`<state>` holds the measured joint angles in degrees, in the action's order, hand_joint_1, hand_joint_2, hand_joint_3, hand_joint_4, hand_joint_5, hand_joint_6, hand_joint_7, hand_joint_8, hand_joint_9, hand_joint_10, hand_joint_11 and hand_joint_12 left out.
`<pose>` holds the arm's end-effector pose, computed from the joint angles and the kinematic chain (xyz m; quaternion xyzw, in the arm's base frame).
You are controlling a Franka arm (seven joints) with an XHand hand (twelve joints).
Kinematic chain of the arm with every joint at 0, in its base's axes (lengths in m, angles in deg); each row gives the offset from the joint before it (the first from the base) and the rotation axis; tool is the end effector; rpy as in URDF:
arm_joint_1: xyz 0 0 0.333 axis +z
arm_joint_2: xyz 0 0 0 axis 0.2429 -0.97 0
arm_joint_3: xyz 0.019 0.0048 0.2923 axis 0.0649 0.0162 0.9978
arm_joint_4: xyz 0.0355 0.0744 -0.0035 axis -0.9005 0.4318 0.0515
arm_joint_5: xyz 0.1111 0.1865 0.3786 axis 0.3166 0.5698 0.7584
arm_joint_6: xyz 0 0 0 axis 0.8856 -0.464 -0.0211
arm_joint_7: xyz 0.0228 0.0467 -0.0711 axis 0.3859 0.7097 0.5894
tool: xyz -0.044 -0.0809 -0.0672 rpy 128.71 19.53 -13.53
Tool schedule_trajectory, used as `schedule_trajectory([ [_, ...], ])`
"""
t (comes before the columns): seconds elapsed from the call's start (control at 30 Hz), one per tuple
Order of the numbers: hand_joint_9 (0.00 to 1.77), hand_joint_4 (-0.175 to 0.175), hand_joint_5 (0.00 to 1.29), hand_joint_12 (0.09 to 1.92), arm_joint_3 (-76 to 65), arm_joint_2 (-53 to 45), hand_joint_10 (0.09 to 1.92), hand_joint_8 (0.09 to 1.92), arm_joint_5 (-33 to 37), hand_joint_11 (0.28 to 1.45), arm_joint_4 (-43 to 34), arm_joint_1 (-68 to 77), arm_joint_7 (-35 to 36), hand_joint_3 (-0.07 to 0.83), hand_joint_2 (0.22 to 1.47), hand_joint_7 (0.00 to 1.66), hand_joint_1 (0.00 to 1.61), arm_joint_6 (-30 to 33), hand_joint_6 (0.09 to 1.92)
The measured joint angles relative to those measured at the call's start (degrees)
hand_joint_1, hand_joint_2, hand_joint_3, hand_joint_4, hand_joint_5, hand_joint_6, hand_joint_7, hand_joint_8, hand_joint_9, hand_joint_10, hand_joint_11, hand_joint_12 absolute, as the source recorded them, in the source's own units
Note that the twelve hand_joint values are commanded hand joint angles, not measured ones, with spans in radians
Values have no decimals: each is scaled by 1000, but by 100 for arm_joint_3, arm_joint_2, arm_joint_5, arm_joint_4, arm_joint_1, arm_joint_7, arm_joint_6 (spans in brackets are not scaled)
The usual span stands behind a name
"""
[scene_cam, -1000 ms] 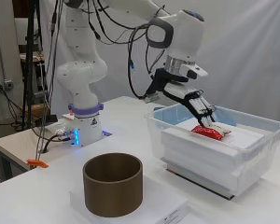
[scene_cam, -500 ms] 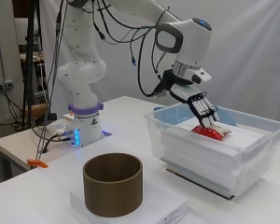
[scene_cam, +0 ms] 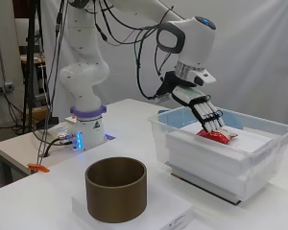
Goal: Teleoperate dual arm-hand system to remove items from a box
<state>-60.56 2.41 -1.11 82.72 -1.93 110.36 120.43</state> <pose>0.5515 0.0134 0.3321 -0.9093 -0.3938 0.1338 0.0161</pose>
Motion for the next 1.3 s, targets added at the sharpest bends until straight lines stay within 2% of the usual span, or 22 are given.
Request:
schedule_trajectory([
  [0.2,447,139,370,87,10,-140,87,87,29,438,-41,-65,-22,-10,990,414,204,108,87],
  [0.37,434,143,367,87,-58,-192,87,87,197,423,-270,-114,270,-10,979,414,205,96,87],
  [0.43,379,147,343,87,-99,-285,87,87,368,411,-350,-144,249,-13,963,341,201,60,87],
  [0.57,469,160,395,87,-78,-468,87,87,419,434,-150,-172,104,-2,952,434,181,92,87],
  [0.73,461,160,418,87,105,-661,87,87,454,441,-70,-166,-58,0,952,436,185,217,87],
  [0.77,511,165,539,87,142,-703,87,87,518,447,-89,-168,-66,-12,1059,534,438,240,479],
  [0.8,613,43,666,87,172,-726,87,436,537,463,-106,-168,-74,-9,1122,663,758,275,816],
  [0.83,709,-55,742,87,204,-718,87,795,505,476,-108,-161,-109,-4,1160,740,972,337,1020],
  [0.87,778,-114,781,87,240,-669,87,1014,417,483,-60,-156,-189,-1,1180,781,1091,458,1129],
  [0.9,830,-146,839,87,280,-603,87,1099,306,487,35,-154,-290,-1,1189,781,1150,647,1191],
  [0.93,872,-141,879,87,308,-558,87,1140,228,492,133,-154,-360,-2,1191,776,1175,825,1214],
  [1.03,940,-59,931,87,429,-435,87,1188,-11,450,326,-144,-657,-1,1185,781,1185,1283,1176],
  [1.1,956,-21,945,87,467,-364,87,1193,-94,415,358,-142,-786,-1,1178,795,1184,1399,1136],
  [1.2,965,4,951,87,509,-156,87,1180,-21,398,488,-150,-742,-1,1170,814,1184,1586,1112],
  [1.3,969,13,942,87,547,50,87,1158,140,407,503,-153,-649,0,1170,826,1183,1603,1127],
])
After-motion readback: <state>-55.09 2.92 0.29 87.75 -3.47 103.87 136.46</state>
